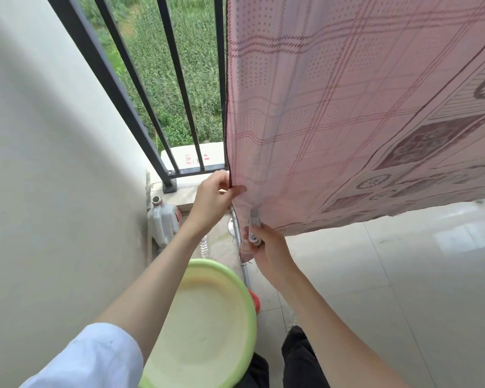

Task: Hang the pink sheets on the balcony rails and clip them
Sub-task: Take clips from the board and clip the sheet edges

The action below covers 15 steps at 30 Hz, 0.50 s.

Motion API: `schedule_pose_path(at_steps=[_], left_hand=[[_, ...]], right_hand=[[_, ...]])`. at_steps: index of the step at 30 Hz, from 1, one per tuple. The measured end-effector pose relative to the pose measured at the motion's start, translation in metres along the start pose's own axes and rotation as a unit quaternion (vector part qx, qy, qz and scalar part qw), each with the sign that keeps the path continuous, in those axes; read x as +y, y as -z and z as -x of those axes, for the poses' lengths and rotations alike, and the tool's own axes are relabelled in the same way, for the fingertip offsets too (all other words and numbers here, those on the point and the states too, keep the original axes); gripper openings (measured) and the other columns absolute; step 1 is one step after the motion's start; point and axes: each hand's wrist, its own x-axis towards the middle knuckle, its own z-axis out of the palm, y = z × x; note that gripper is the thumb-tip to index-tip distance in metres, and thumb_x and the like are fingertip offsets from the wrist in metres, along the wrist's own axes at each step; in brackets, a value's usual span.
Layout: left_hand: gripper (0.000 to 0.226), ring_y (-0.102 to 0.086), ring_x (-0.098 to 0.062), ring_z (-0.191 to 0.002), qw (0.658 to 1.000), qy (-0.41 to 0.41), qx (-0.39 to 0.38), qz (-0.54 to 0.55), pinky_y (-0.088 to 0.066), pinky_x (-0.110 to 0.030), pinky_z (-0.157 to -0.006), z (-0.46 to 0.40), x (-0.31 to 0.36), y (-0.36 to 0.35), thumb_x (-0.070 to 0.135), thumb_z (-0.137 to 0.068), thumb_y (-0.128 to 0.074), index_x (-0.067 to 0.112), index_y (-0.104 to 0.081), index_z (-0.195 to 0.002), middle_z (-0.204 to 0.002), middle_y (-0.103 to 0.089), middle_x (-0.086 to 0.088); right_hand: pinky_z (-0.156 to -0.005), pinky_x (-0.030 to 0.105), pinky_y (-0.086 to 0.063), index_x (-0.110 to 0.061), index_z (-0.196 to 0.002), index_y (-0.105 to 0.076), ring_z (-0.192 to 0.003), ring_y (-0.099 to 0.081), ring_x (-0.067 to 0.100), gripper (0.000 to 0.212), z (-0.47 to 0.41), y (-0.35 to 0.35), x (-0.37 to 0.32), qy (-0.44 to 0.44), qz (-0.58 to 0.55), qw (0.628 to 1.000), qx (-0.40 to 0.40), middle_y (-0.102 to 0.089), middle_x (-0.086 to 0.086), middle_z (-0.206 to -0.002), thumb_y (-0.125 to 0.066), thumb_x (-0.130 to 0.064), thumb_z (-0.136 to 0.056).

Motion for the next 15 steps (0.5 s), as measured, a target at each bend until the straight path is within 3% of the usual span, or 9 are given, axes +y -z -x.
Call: schedule_pose_path(at_steps=[3, 6, 9, 12, 15], left_hand=[[0.065, -0.058, -0.04, -0.08, 1.0, 0.005, -0.019, -0.01, -0.049, -0.056, -0.074, -0.004, -0.002, 0.006, 0.051, -0.061, -0.066, -0.009, -0.057, -0.085, -0.086, -0.061, -0.031], [0.049, -0.061, -0.04, -0.084, 0.999, 0.019, -0.039, -0.017, -0.05, -0.056, -0.078, -0.001, 0.008, 0.014, 0.041, -0.067, -0.07, -0.003, -0.063, -0.086, -0.087, -0.066, -0.026], [0.007, -0.064, -0.036, -0.091, 0.996, 0.01, -0.086, -0.028, -0.051, -0.053, -0.083, 0.001, 0.02, 0.019, 0.018, -0.083, -0.065, 0.014, -0.067, -0.089, -0.094, -0.07, -0.016], [0.004, -0.066, -0.033, -0.092, 0.993, 0.016, -0.113, -0.014, -0.052, -0.053, -0.085, 0.001, 0.02, 0.024, 0.023, -0.083, -0.064, 0.026, -0.067, -0.085, -0.094, -0.071, -0.012], [0.023, -0.067, -0.033, -0.087, 0.994, 0.049, -0.1, -0.013, -0.053, -0.053, -0.083, 0.0, 0.018, 0.024, 0.035, -0.074, -0.066, 0.015, -0.068, -0.086, -0.088, -0.071, -0.015]], right_hand=[[-0.055, 0.019, -0.043, -0.014, -0.083, -0.055, -0.064, -0.061, 0.013, 0.013, 0.006, -0.005, 0.004, -0.065, -0.117, 0.989, -0.056, -0.063, 0.008, -0.082, -0.047, -0.012, -0.093], [-0.052, 0.018, -0.043, -0.016, -0.08, -0.053, -0.059, -0.062, 0.012, 0.014, 0.008, -0.011, 0.013, -0.1, -0.149, 0.982, -0.056, -0.064, 0.007, -0.077, -0.049, -0.02, -0.093], [-0.05, 0.014, -0.044, -0.008, -0.081, -0.059, -0.051, -0.058, 0.007, 0.015, 0.011, -0.016, 0.017, -0.097, -0.143, 0.984, -0.04, -0.059, 0.008, -0.074, -0.05, -0.013, -0.092], [-0.057, 0.015, -0.053, -0.001, -0.072, -0.06, -0.063, -0.062, 0.011, 0.019, 0.013, -0.017, 0.021, -0.104, -0.183, 0.977, -0.044, -0.059, 0.01, -0.072, -0.052, 0.0, -0.088], [-0.061, 0.017, -0.054, 0.001, -0.07, -0.056, -0.072, -0.062, 0.012, 0.02, 0.016, -0.021, 0.021, -0.089, -0.187, 0.976, -0.067, -0.059, 0.009, -0.073, -0.049, 0.007, -0.087]])
